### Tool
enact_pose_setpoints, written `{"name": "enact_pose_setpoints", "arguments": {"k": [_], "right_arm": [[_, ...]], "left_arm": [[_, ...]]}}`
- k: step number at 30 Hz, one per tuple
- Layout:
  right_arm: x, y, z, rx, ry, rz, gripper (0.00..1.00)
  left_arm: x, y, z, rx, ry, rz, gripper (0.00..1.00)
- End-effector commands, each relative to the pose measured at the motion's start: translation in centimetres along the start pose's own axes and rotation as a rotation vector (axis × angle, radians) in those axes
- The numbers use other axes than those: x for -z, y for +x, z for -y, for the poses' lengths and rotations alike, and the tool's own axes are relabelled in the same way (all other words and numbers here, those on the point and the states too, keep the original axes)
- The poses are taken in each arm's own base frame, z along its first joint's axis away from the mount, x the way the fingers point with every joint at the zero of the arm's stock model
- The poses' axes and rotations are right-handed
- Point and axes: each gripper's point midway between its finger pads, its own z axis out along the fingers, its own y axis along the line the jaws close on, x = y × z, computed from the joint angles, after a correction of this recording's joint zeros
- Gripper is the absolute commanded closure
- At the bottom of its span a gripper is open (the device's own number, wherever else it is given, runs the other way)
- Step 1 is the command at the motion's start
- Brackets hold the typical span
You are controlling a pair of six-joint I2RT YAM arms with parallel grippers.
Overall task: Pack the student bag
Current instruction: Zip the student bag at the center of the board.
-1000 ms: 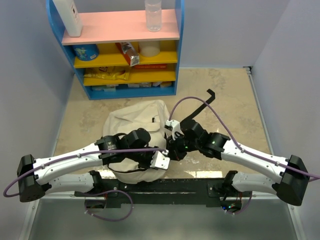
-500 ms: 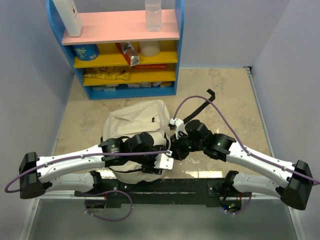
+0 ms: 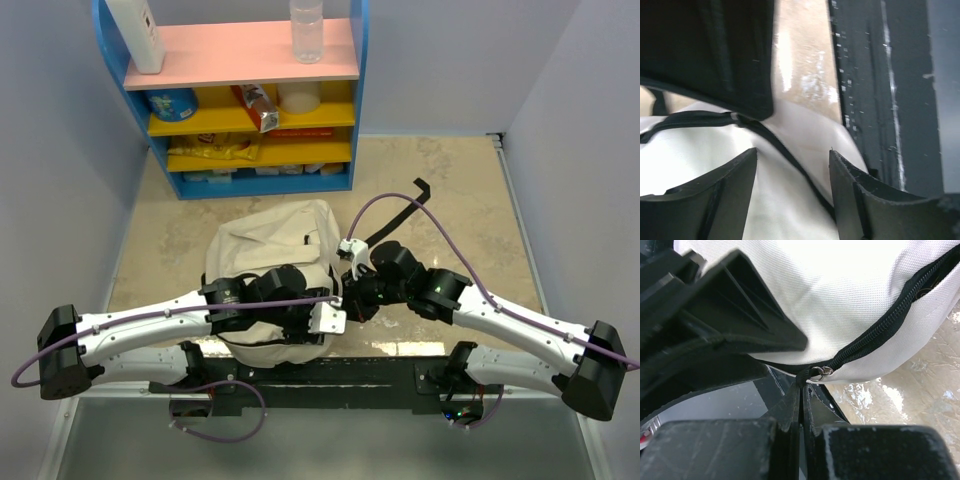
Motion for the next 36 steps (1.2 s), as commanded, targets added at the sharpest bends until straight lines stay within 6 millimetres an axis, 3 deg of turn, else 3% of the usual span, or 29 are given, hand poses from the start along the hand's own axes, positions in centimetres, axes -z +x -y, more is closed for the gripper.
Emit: {"name": "enact_pose_setpoints", "arguments": {"k": [1, 5, 8, 13, 18, 22, 28, 31, 34, 36], "right_arm": [[0.4, -0.5, -0.3, 0.002, 0.000, 0.021, 1.00], [0.3, -0.2, 0.7, -0.027, 0.059, 0.017, 1.00], [0.2, -0.5, 1.6, -0.055, 0.110, 0.037, 1.00], [-0.1, -0.7, 3.4, -0.112, 0.199, 0.054, 1.00], [-0.5, -1.9, 6.2, -0.169, 0.281, 0.078, 1.00], [0.0, -4.8, 8.5, -0.201, 0.321, 0.156, 1.00], [0.0, -8.5, 9.2, -0.169, 0.346, 0.211, 1.00], [0.0, -10.5, 8.5, -0.142, 0.317, 0.230, 1.00], [-0.1, -11.2, 8.1, -0.132, 0.302, 0.225, 1.00], [0.1, -10.5, 8.3, -0.135, 0.314, 0.215, 1.00]], "left_arm": [[-0.2, -0.6, 2.4, 0.013, 0.118, 0.065, 0.42], [0.2, -1.3, 2.0, -0.009, 0.106, 0.080, 0.56], [0.4, -1.8, 1.8, -0.020, 0.101, 0.094, 0.79], [0.6, -1.2, 2.1, -0.008, 0.110, 0.091, 0.98], [0.8, -1.3, 2.6, -0.008, 0.140, 0.111, 0.99], [1.0, -1.3, 3.2, -0.013, 0.167, 0.121, 1.00], [1.1, -0.6, 4.4, -0.020, 0.223, 0.126, 1.00], [1.1, -0.3, 4.8, -0.028, 0.241, 0.124, 1.00], [1.1, 0.0, 5.3, -0.031, 0.264, 0.127, 0.99], [1.2, 0.0, 5.6, -0.041, 0.278, 0.129, 0.99]]}}
